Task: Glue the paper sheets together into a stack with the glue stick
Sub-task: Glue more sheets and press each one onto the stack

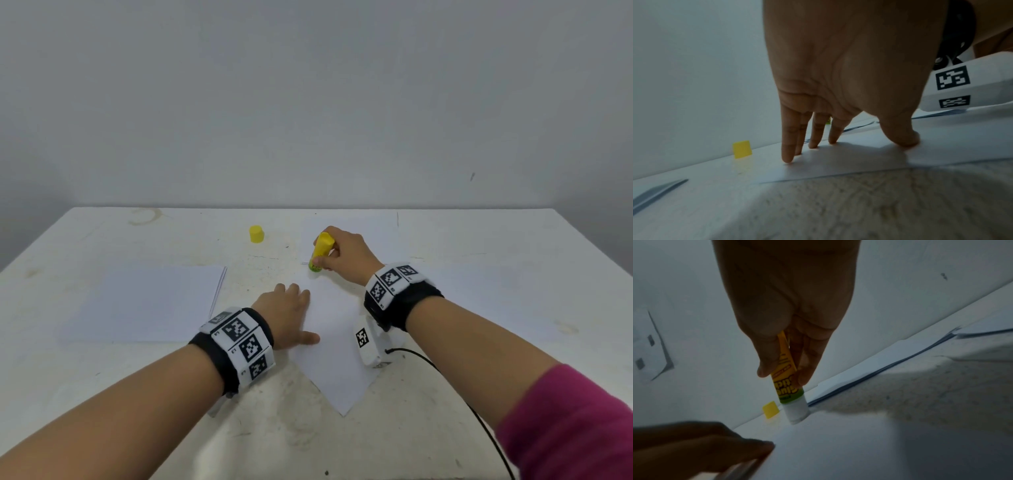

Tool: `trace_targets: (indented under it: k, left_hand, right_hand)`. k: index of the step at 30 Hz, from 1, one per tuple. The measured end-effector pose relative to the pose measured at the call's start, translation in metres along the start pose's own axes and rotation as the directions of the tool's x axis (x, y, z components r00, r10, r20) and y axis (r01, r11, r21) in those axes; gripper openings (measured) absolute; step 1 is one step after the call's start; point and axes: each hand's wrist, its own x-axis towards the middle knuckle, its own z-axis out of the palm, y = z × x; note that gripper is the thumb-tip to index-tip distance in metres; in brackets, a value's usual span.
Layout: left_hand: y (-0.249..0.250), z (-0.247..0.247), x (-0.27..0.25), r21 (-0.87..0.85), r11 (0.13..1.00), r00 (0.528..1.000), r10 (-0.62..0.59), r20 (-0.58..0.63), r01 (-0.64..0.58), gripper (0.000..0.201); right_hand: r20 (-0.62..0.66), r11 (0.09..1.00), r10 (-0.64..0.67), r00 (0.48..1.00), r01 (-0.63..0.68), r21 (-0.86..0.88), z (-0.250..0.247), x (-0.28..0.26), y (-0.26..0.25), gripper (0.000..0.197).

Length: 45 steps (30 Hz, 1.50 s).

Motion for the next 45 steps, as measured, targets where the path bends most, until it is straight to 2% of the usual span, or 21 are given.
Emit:
trace_targets:
  k: [5,11,17,27,31,33,34,36,37,39,40,42,43,45]
  left_hand:
    - [-0.014,-0.007,0.004,-0.038,0.999,1.0,0.027,-0.01,-0.027,0.064]
    - [-0.027,-0.008,0.014,-0.127,0.991,0.999,0.031,-0.024,-0.034,0.07]
    - [-0.029,-0.008,0.018,-0.082,0.995,0.997,0.044,-0.056,-0.049,0.069]
    - [-0.047,-0.003,0.016,-0.099,0.988,0.992,0.119,0.036,-0.115,0.063]
    - [-0.057,-0.001,0.012,-0.119,0.982,0.988,0.15,0.035,-0.145,0.065]
    - [-0.06,-0.001,0.009,-0.123,0.979,0.985,0.169,0.024,-0.165,0.065]
    - [-0.062,0.0,0.007,-0.128,0.976,0.984,0.177,0.012,-0.174,0.065]
    - [-0.065,0.002,0.004,-0.155,0.973,0.985,0.172,-0.007,-0.171,0.066]
    - [-0.065,0.003,0.001,-0.179,0.971,0.987,0.16,0.001,-0.157,0.068]
    - [-0.066,0.008,-0.003,-0.2,0.972,0.99,0.134,0.051,-0.121,0.075]
    - [-0.065,0.01,-0.005,-0.181,0.978,0.989,0.121,0.082,-0.105,0.083]
    - [-0.063,0.015,-0.006,-0.141,0.987,0.985,0.095,0.143,-0.074,0.116]
    - [-0.061,0.017,-0.006,-0.14,0.988,0.982,0.082,0.171,-0.058,0.131]
    - [-0.06,0.022,-0.006,-0.161,0.986,0.975,0.064,0.211,-0.03,0.149]
  right_hand:
    - [0.109,0.991,0.007,0.994,0.007,-0.13,-0.013,-0.008,0.003,0.028]
    - [0.216,0.981,-0.008,0.976,0.05,-0.188,-0.044,-0.044,0.018,0.023]
    - [0.276,0.979,-0.009,0.961,0.066,-0.195,-0.067,-0.078,0.031,0.023]
    - [0.338,0.966,0.016,0.941,0.073,-0.249,-0.087,-0.103,0.039,0.023]
    - [0.39,0.967,0.046,0.92,0.056,-0.247,-0.094,-0.105,0.036,0.023]
    - [0.375,0.987,0.042,0.926,0.021,-0.161,-0.101,-0.101,0.033,0.022]
    - [0.317,0.999,0.027,0.948,-0.011,-0.054,-0.105,-0.098,0.03,0.021]
    - [0.099,0.971,0.021,0.995,-0.044,0.235,-0.111,-0.089,0.024,0.022]
    - [-0.005,0.922,0.044,0.999,-0.039,0.386,-0.112,-0.085,0.021,0.023]
    - [-0.112,0.747,0.113,0.987,-0.01,0.664,-0.107,-0.075,0.017,0.025]
    - [-0.122,0.628,0.164,0.979,-0.008,0.778,-0.102,-0.069,0.013,0.021]
    - [-0.087,0.445,0.279,0.956,-0.049,0.894,-0.088,-0.054,0.009,0.009]
    - [-0.049,0.424,0.311,0.949,-0.092,0.901,-0.08,-0.045,0.009,0.013]
    - [0.039,0.511,0.311,0.949,-0.202,0.836,-0.061,-0.029,0.007,0.021]
